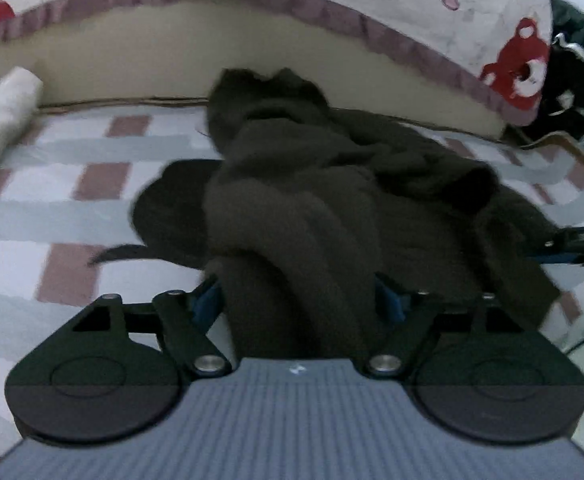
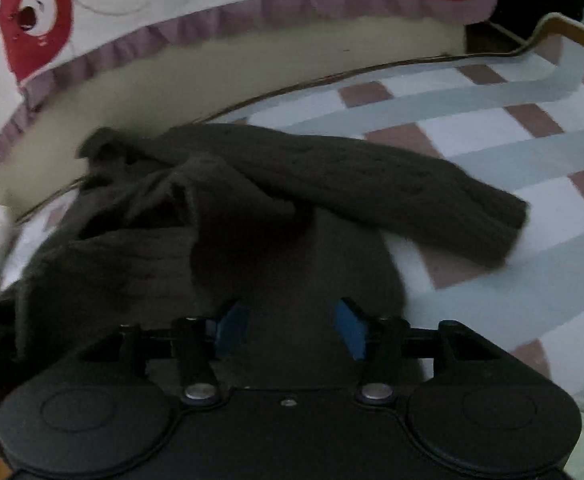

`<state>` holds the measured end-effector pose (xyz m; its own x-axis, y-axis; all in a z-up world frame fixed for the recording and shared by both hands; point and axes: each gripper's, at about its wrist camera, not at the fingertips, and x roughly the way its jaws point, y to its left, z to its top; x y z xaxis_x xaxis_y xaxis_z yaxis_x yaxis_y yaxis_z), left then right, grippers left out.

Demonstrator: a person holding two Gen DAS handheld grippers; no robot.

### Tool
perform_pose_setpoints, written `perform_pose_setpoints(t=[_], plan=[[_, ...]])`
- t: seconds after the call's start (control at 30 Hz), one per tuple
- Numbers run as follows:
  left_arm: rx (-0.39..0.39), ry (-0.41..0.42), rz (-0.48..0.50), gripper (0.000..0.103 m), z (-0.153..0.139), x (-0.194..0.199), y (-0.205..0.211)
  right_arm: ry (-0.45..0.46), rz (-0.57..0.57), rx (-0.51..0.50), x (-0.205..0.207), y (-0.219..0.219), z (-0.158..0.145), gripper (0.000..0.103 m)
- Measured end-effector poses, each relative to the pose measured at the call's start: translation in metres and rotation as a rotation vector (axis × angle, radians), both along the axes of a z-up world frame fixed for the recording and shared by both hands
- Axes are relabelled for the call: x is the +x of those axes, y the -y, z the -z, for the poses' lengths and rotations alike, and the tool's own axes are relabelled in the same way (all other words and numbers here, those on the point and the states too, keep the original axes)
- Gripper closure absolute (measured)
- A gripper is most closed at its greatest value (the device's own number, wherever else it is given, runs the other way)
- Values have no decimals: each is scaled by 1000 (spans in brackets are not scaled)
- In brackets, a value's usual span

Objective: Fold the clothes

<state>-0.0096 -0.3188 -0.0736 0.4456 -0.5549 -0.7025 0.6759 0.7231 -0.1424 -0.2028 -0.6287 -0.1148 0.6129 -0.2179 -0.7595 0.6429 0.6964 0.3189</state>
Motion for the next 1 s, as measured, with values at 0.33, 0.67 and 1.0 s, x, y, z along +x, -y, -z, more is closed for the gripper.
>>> perform_pose_setpoints(t=[0.33,0.67,1.0], plan=[[53,-190,-13,25,29,29,-2,74,-111,-61,9,-17,-5,42],[162,209,-28,90,2,3,-12,10,-76,-188,16,-5,20,42],[89,187,-214,92,-23,-4,-86,73,22,-76,-1,12,13,57]])
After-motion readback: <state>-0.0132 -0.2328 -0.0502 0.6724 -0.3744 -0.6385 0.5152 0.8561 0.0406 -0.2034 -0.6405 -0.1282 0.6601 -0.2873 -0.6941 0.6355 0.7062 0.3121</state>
